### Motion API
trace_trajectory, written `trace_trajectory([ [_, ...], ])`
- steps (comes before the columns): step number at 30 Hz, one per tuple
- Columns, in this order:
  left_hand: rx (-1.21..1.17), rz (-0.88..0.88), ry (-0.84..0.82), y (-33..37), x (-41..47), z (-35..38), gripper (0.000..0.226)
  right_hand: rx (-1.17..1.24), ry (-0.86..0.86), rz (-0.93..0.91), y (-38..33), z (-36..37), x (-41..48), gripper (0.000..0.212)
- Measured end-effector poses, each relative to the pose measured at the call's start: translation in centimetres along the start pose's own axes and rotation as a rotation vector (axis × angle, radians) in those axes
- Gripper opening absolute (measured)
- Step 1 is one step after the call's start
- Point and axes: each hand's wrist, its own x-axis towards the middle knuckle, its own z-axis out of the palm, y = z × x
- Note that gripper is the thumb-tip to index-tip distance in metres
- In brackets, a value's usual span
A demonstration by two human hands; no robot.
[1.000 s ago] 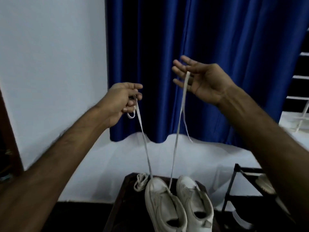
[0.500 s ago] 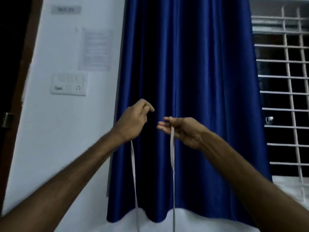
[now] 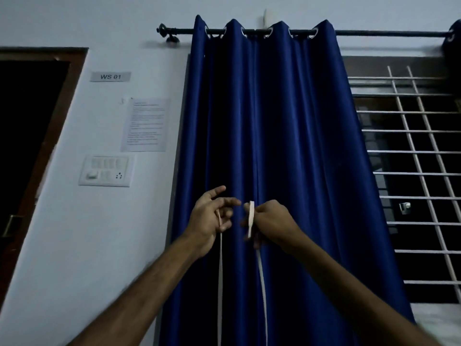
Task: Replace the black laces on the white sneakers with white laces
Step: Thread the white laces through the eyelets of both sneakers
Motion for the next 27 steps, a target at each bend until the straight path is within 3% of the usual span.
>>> trace_trajectory([
  [3, 0.105, 0.103, -0.084, -0.2, 0.1, -0.2, 0.033, -0.224, 0.017, -0.053, 0.8, 0.3, 0.0, 0.046],
  [7, 0.378, 0.11, -0.098, -1.2, 0.9, -0.3, 0.054, 0.166, -0.099, 0.09, 0.9, 1.1, -0.6, 0.033],
  [9, 0.438, 0.105, -0.085, -2.2, 1.0, -0.4, 0.046, 0.301, -0.182, 0.1, 1.3, 2.3, -1.3, 0.031],
  [10, 0.453, 0.099, -0.083, -2.5, 1.1, -0.3, 0.036, 0.318, -0.207, 0.091, 1.6, 2.9, -1.6, 0.032],
  [14, 0.554, 0.007, -0.118, -4.1, -0.5, -0.3, 0.034, 0.301, -0.159, 0.036, 3.8, 5.6, -2.7, 0.031],
  [16, 0.592, -0.034, -0.093, -5.0, -1.3, -0.9, 0.055, 0.244, -0.103, 0.001, 5.5, 6.6, -2.9, 0.028],
  [18, 0.58, -0.104, -0.027, -6.0, -2.5, -2.0, 0.068, 0.2, -0.074, 0.007, 7.2, 7.8, -3.2, 0.026],
  [22, 0.521, -0.423, -0.054, -9.5, -7.6, -4.1, 0.033, 0.215, -0.096, 0.068, 10.6, 10.2, -5.2, 0.019],
  [25, 0.44, -0.476, 0.024, -12.3, -10.9, -5.7, 0.034, 0.129, -0.202, 0.115, 13.3, 12.0, -7.5, 0.021],
  [27, 0.327, -0.499, 0.131, -13.4, -12.2, -7.3, 0.034, 0.127, -0.17, 0.159, 15.3, 12.5, -8.6, 0.025],
])
